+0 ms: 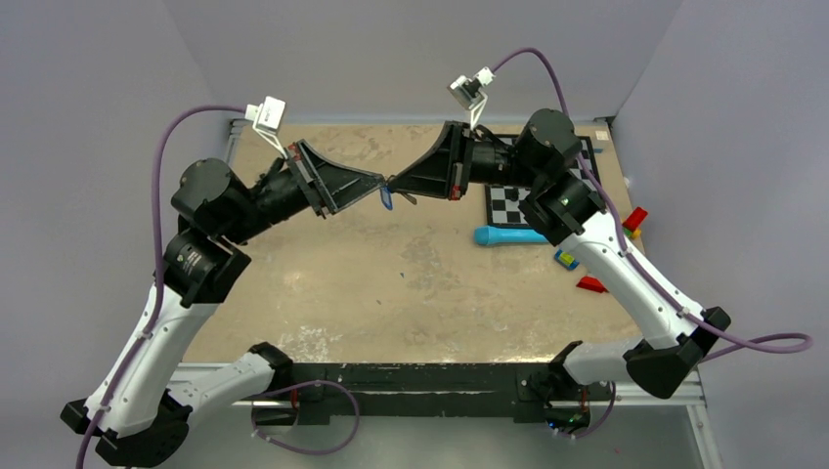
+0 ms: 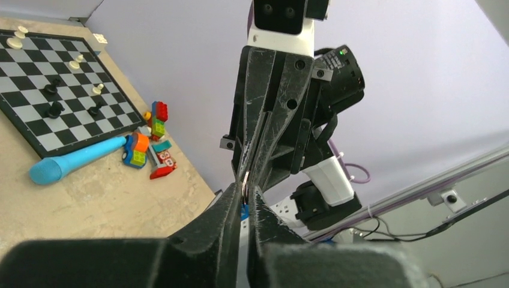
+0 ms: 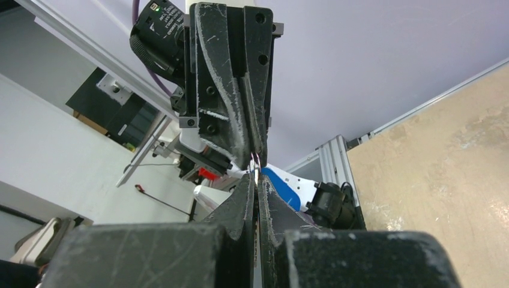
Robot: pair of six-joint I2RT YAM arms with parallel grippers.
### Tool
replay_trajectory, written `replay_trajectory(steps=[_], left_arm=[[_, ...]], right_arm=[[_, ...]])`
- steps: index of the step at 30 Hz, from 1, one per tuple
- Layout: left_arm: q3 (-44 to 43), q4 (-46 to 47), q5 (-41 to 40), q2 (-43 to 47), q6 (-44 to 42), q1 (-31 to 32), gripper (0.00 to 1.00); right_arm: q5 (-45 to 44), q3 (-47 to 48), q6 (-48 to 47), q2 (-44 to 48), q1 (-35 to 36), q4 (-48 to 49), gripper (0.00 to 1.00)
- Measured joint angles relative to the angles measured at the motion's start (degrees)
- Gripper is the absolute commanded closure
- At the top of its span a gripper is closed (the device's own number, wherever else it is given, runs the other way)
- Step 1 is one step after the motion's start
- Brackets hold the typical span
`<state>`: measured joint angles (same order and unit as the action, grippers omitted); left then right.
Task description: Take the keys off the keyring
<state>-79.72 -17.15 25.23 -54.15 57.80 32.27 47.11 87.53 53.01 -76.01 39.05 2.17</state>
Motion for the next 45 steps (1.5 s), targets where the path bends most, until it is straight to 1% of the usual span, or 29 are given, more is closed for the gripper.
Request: replay_trajectory(steps=[2, 3, 5, 7, 8, 9, 13, 15, 17, 18, 21, 24, 28, 30, 32, 35, 37, 41, 45], left_arm=[[0.0, -0.26, 0.61, 0.0, -0.5, 0.0, 0.57], [0.0, -0.57, 1.07, 0.0, -0.72, 0.0, 0.44], [-0.07, -1.99, 1.66, 0.02, -1.92, 0.0, 0.28], [-0.55, -4.28, 1.62, -0.02, -3.43, 0.0, 0.16], [-1.03, -5.64, 1.62, -0.07, -4.17, 0.0, 0.12], [-1.64, -6.71, 1.6, -0.17, -4.92, 0.0, 0.11], [-7.56, -12.48, 1.62, -1.75, -9.14, -0.39, 0.1], [-10.75, -14.88, 1.64, -2.47, -11.45, -0.76, 0.1], [-12.76, -16.87, 1.64, -2.75, -13.81, -1.09, 0.1], [-13.46, -18.08, 1.6, -2.82, -15.19, -1.25, 0.1], [-13.97, -21.24, 1.57, -3.08, -18.05, -1.66, 0.11], [-14.16, -24.81, 1.18, -3.98, -20.55, -2.05, 0.11], [-14.16, -29.0, 0.2, -5.9, -23.3, -2.29, 0.12], [-14.16, -30.95, 0.11, -7.08, -24.68, -2.32, 0.12], [-14.08, -32.15, 0.72, -7.61, -25.81, -2.32, 0.15], [-13.25, -31.91, 3.58, -7.19, -27.02, -2.32, 0.17], [-12.11, -31.06, 7.13, -6.32, -27.47, -2.43, 0.22], [-10.29, -28.39, 13.94, -4.98, -28.09, -2.54, 0.25], [-8.41, -25.27, 19.45, -4.37, -28.22, -2.54, 0.3]], right_arm=[[-0.11, 0.0, -0.31, 0.07, 0.0, -0.37, 1.0], [-0.15, 0.0, -0.61, 0.22, 0.0, -0.85, 1.0], [-0.24, -0.22, -1.51, 0.85, 0.0, -2.19, 1.0], [-0.55, -1.25, -2.69, 2.49, 0.0, -3.85, 1.0], [-0.81, -1.97, -3.3, 3.54, 0.0, -4.83, 1.0], [-1.05, -2.47, -3.89, 4.39, 0.0, -5.73, 1.0], [-2.36, -3.15, -8.15, 7.85, 0.0, -12.5, 1.0], [-4.37, -2.21, -11.32, 8.72, 0.02, -18.82, 1.0], [-8.15, 1.22, -14.84, 8.04, 0.11, -27.28, 1.0], [-11.21, 4.66, -16.87, 6.82, 0.11, -33.33, 1.0], [-19.21, 13.49, -21.03, 2.51, 0.09, -46.42, 1.0], [-27.23, 19.85, -22.93, -2.01, 0.09, -59.25, 1.0], [-33.16, 20.35, -22.97, -6.51, 0.04, -72.57, 1.0], [-33.92, 19.1, -22.86, -8.28, 0.04, -76.26, 1.0], [-32.65, 16.22, -22.86, -8.61, 0.04, -76.7, 1.0], [-26.99, 11.1, -22.38, -5.79, 0.04, -72.85, 1.0], [-21.86, 7.74, -21.97, -1.9, 0.07, -67.69, 1.0], [-12.96, 4.48, -21.79, 4.22, 0.07, -57.86, 1.0], [-5.81, 3.72, -21.46, 5.99, 0.28, -49.9, 1.0]])
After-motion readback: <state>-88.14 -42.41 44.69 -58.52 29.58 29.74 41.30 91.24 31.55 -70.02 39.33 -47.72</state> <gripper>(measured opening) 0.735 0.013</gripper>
